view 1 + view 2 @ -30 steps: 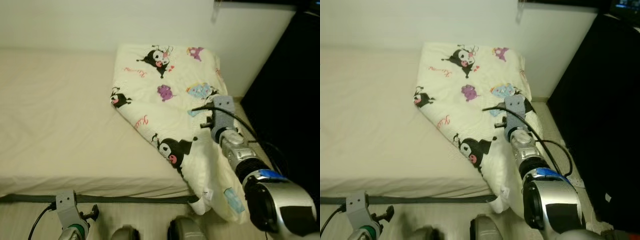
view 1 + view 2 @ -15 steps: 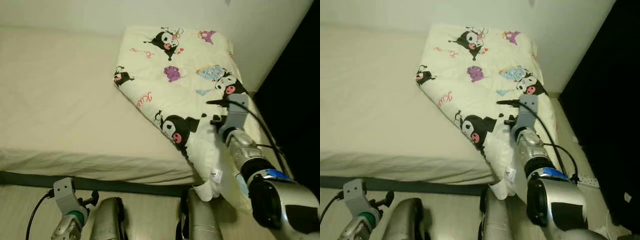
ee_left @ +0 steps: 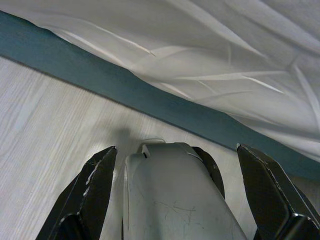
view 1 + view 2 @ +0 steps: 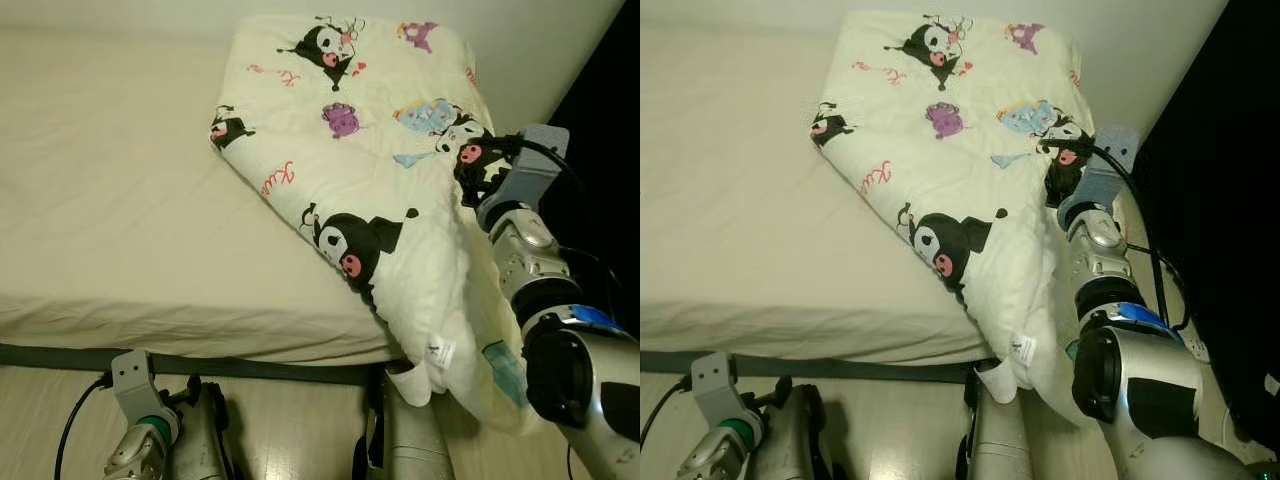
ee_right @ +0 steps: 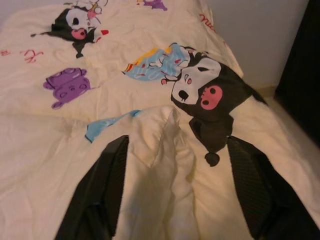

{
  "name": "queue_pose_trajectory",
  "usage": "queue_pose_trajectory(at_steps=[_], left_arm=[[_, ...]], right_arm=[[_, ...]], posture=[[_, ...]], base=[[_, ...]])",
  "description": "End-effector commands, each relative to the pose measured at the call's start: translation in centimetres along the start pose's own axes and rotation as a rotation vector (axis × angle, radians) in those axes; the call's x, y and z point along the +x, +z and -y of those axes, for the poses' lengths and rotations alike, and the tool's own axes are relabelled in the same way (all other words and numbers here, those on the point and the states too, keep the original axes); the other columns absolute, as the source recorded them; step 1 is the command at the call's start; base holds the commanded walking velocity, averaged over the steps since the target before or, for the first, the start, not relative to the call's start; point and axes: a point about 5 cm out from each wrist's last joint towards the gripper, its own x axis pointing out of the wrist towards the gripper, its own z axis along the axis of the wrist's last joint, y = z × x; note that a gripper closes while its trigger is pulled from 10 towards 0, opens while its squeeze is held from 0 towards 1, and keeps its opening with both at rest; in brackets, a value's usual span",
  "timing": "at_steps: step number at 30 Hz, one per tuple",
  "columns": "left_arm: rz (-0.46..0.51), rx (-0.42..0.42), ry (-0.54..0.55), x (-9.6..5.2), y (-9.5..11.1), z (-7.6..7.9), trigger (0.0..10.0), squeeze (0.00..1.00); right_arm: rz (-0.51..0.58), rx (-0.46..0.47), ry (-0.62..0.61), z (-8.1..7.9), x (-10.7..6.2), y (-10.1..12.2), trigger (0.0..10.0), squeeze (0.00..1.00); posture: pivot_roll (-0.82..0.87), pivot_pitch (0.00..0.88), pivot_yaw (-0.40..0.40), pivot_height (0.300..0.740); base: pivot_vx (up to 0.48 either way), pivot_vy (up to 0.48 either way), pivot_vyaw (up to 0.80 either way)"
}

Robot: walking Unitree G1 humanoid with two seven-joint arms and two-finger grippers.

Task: Clean up the room

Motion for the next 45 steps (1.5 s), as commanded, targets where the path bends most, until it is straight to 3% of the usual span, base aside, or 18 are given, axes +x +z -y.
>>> queue_pose_trajectory(at_steps=[1,4,7,9,13,14,16,22,23,29,33,41,45], left_arm=[[-0.03,0.012,0.003,-0.5,-1.1,-0.4,10.0,0.0],[-0.033,0.022,0.002,-0.5,-1.2,-0.4,10.0,0.0],[-0.039,0.048,-0.004,-0.7,-1.4,-0.6,10.0,0.0],[-0.039,0.048,-0.004,-0.7,-1.4,-0.6,10.0,0.0],[-0.038,0.073,-0.013,-0.7,-1.3,-0.8,10.0,0.0],[-0.038,0.073,-0.013,-0.7,-1.3,-0.8,10.0,0.0],[-0.035,0.084,-0.014,-0.8,-1.2,-1.0,10.0,0.0],[-0.036,0.103,-0.014,-0.9,-1.2,-1.4,10.0,0.0],[-0.035,0.11,-0.01,-1.0,-1.2,-1.7,10.0,0.0],[-0.034,0.118,-0.006,-1.1,-1.2,-2.0,10.0,0.0],[-0.036,0.136,0.003,-1.5,-1.5,-2.8,10.0,0.0],[-0.045,0.154,0.004,-2.0,-1.9,-3.5,10.0,0.0],[-0.047,0.156,0.0,-2.0,-2.0,-3.3,10.0,0.0]], right_arm=[[-0.045,0.076,-0.055,1.7,-0.8,-1.6,10.0,1.0],[-0.057,0.115,-0.055,2.0,-1.0,-2.1,10.0,1.0],[-0.062,0.282,-0.048,2.7,-1.7,-3.3,10.0,1.0],[-0.062,0.282,-0.048,2.7,-1.7,-3.3,10.0,1.0],[-0.037,0.43,-0.049,3.8,-2.3,-3.9,10.0,1.0],[-0.037,0.43,-0.049,3.8,-2.3,-3.9,10.0,1.0],[-0.054,0.574,-0.009,3.5,-2.6,-4.8,10.0,1.0],[-0.124,0.686,-0.014,2.9,-3.5,-7.1,10.0,1.0],[-0.15,0.716,0.0,2.5,-4.0,-8.1,10.0,0.0],[-0.176,0.73,0.022,2.0,-4.4,-8.9,10.0,0.0],[-0.175,0.758,0.128,0.5,-4.6,-9.4,10.0,0.0],[-0.064,0.786,0.37,-1.6,-3.5,-6.7,10.0,0.0],[-0.078,0.758,0.384,-2.0,-3.3,-6.5,10.0,0.0]], posture=[[-0.06,0.053,0.01,0.53],[-0.06,0.063,0.016,0.53],[-0.06,0.07,0.022,0.53],[-0.06,0.07,0.022,0.53],[-0.06,0.083,0.031,0.53],[-0.06,0.083,0.031,0.53],[-0.07,0.092,0.038,0.53],[-0.06,0.106,0.044,0.53],[-0.05,0.11,0.048,0.53],[-0.04,0.119,0.053,0.53],[-0.02,0.139,0.062,0.53],[-0.02,0.143,0.056,0.53],[-0.02,0.138,0.053,0.53]], base=[[0.0,0.0,0.0],[0.0,0.0,0.0],[0.0,0.0,0.0],[0.0,0.0,0.0],[0.0,0.0,0.0],[0.0,0.0,0.0],[0.0,0.0,0.0],[0.0,0.0,0.0],[0.0,0.0,0.0],[0.0,0.0,0.0],[0.0,0.0,0.0],[0.0,0.0,0.0],[0.0,0.0,0.0]])
